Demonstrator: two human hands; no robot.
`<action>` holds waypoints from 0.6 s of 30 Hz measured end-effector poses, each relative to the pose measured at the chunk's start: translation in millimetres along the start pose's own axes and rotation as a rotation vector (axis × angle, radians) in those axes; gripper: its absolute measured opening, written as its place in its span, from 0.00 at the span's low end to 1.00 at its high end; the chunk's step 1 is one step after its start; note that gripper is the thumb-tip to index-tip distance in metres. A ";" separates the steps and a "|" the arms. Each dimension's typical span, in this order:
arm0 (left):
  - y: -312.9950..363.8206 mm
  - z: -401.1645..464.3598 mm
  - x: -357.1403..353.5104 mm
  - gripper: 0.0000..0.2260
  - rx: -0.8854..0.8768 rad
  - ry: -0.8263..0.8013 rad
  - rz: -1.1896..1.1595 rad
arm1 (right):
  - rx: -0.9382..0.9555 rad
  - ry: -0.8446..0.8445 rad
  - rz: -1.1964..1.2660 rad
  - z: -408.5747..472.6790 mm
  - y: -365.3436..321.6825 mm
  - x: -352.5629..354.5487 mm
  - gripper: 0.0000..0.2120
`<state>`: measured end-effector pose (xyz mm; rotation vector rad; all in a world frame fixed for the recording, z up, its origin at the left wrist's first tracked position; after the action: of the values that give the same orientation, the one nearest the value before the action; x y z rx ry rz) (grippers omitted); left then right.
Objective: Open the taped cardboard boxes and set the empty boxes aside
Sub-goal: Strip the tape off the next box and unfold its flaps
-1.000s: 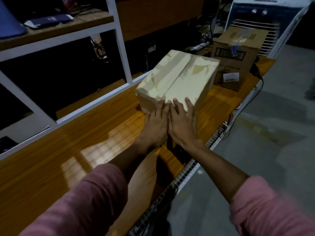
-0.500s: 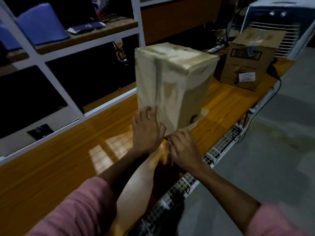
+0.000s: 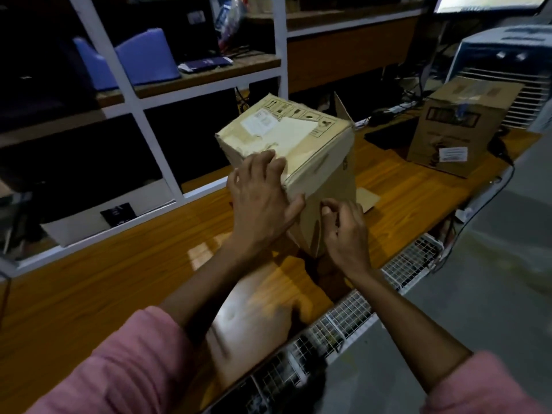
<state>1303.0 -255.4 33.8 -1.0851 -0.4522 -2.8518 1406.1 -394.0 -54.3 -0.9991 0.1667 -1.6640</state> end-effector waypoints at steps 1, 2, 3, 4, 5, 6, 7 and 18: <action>-7.6 -10.9 8.6 0.25 0.032 0.023 -0.034 | -0.008 -0.013 0.017 0.9 -2.4 -0.5 0.11; -16.7 -23.1 16.8 0.25 0.072 0.039 -0.069 | -0.012 -0.023 0.029 0.5 -5.7 -1.4 0.11; -26.4 -36.2 25.1 0.26 0.114 0.057 -0.097 | -0.006 -0.027 0.038 -1.1 -9.8 -2.7 0.12; -36.8 -50.8 35.0 0.26 0.151 0.084 -0.109 | 0.013 -0.027 0.050 -4.4 -17.0 -4.9 0.12; -44.8 -64.5 44.9 0.27 0.170 0.117 -0.111 | 0.042 -0.018 0.060 -7.7 -24.6 -6.5 0.11; -51.0 -76.3 54.9 0.28 0.172 0.155 -0.106 | 0.071 -0.003 0.066 -11.2 -32.5 -7.7 0.11; -55.2 -86.6 66.8 0.30 0.160 0.199 -0.097 | 0.100 0.013 0.069 -14.9 -41.1 -9.6 0.11; -108.5 -144.5 77.2 0.24 0.448 -0.224 0.331 | 0.172 -0.048 0.177 -38.7 -92.3 -39.2 0.13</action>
<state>1135.4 -189.9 -45.1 -1.2464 -0.7937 -2.2097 1312.4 -342.0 -45.8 -0.8679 0.0762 -1.4655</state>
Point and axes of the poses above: each hand's wrist, its own z-axis towards the middle knuckle, its own x-axis out of the back of the hand, y = z × x, the point moved 10 cm from there along z, towards the middle knuckle, and after that the axes turned 9 degrees about -z, right-handed, at the moved point
